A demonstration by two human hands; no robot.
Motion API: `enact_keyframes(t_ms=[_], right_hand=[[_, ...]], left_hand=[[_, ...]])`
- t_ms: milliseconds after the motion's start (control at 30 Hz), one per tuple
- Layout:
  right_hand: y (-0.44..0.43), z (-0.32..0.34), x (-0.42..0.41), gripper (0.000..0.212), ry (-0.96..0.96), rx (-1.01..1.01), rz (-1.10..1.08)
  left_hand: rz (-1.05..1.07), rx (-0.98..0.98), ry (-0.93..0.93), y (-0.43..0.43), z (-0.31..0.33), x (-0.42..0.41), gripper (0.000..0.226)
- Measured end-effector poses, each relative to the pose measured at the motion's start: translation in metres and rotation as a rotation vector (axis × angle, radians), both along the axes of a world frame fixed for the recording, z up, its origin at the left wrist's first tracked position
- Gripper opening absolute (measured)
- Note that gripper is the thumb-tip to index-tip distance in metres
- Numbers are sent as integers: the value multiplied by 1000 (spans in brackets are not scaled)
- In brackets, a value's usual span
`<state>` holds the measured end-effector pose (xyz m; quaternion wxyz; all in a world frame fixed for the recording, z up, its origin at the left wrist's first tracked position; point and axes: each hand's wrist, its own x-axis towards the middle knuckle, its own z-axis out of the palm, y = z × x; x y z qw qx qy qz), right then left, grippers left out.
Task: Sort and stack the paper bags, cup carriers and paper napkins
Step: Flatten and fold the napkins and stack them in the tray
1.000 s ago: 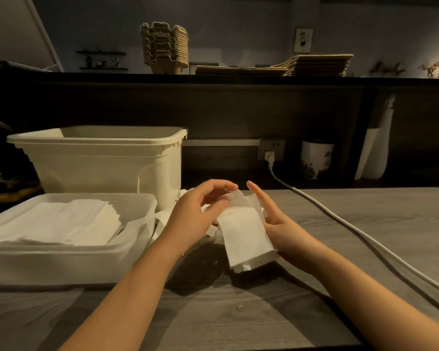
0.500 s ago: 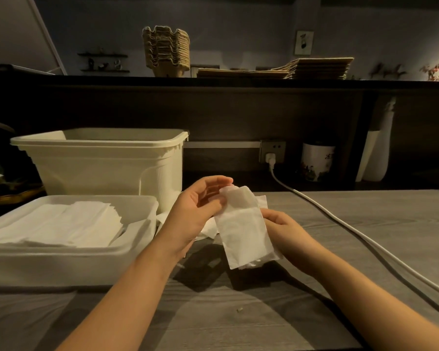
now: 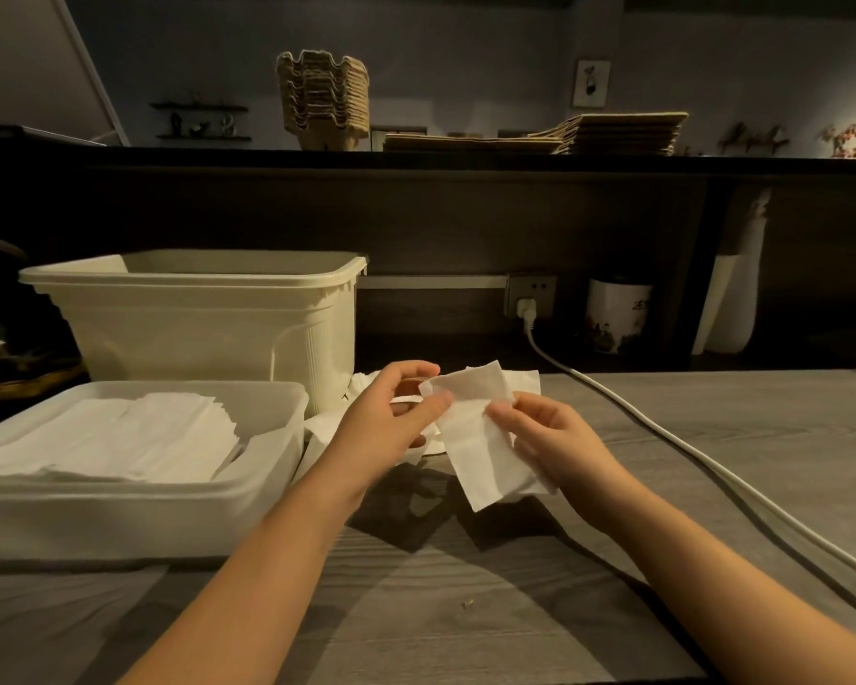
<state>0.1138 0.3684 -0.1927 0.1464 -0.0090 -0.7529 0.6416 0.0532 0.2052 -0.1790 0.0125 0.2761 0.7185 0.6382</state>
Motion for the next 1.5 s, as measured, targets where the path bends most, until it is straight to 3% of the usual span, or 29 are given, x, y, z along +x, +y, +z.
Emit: enact_keyframes(t_ms=[167, 400, 600, 733, 833, 900, 1067, 1233, 1367, 1500], right_hand=[[1, -1, 0, 7, 60, 16, -19], [-1, 0, -1, 13, 84, 60, -29], [-3, -1, -1, 14, 46, 136, 39], [-3, 0, 3, 24, 57, 141, 75], [-2, 1, 4, 5, 70, 158, -9], [-1, 1, 3, 13, 104, 149, -52], [0, 0, 0, 45, 281, 211, -166], [2, 1, -2, 53, 348, 256, -170], [4, -1, -3, 47, 291, 207, -183], [9, -2, -3, 26, 275, 52, -257]], left_hand=[[6, -27, -156, 0, 1, 0, 14], [-21, -93, -63, -2, 0, 3, 11], [8, 37, -80, 0, 0, 2, 8], [89, 45, 93, -1, 3, 4, 12], [174, -51, 360, -3, 3, 7, 17], [179, -73, 444, -3, 2, 8, 21], [158, -61, 461, -2, 0, 9, 30], [162, -45, 491, 0, 2, 9, 48], [231, 119, 452, -5, 7, 7, 42], [337, 368, 296, -12, 14, 0, 31]])
